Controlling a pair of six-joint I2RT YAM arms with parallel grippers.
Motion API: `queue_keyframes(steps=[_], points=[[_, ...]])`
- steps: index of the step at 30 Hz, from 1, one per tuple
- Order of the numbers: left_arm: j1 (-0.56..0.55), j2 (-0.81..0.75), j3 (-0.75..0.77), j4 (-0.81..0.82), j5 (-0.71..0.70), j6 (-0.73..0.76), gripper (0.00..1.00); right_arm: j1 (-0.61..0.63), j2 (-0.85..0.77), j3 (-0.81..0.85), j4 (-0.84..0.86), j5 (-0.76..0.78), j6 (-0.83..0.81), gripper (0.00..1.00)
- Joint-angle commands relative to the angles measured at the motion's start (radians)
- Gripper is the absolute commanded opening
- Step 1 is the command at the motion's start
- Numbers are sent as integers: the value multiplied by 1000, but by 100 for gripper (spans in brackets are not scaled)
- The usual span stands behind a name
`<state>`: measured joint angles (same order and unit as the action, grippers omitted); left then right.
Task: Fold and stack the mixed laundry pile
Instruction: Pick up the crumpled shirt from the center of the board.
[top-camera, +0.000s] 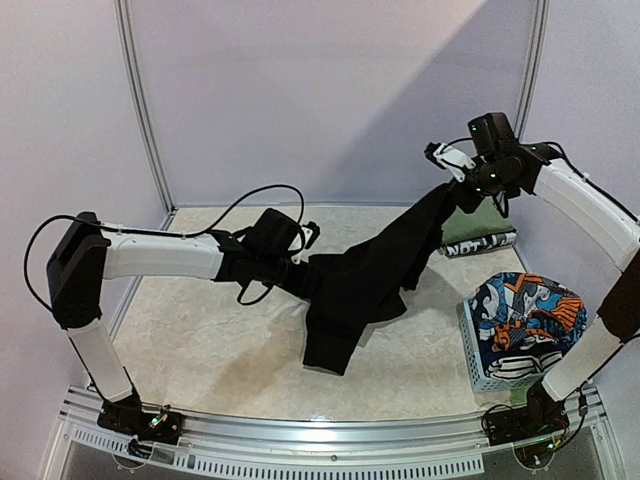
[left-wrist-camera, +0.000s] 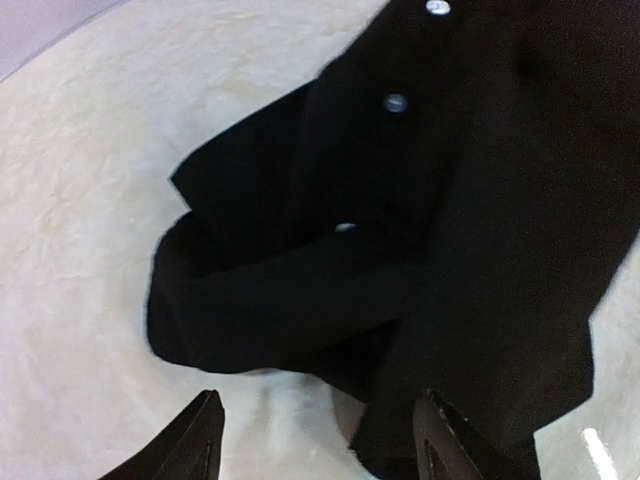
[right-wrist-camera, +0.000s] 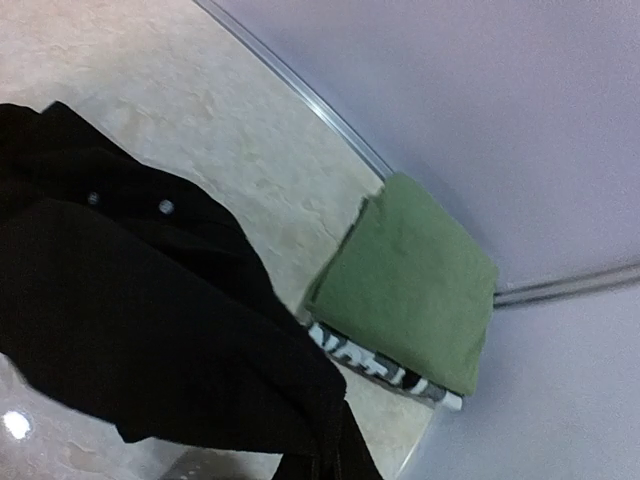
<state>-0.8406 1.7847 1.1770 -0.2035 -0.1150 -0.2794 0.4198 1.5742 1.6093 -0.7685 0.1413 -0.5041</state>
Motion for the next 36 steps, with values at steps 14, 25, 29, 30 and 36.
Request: queue_keyframes(steps=[14, 25, 29, 30, 36], points=[[121, 354, 513, -474, 281, 279, 63, -81, -112, -224, 111, -130, 77, 0], [126, 343, 504, -589, 297, 262, 60, -81, -101, -227, 132, -187, 121, 0], [124, 342, 499, -541, 153, 274, 52, -81, -82, -227, 143, -195, 138, 0], [124, 332, 494, -528, 132, 278, 50, -80, -80, -229, 142, -199, 144, 0], [106, 221, 393, -540, 1, 441, 62, -81, -100, -245, 144, -206, 157, 0]])
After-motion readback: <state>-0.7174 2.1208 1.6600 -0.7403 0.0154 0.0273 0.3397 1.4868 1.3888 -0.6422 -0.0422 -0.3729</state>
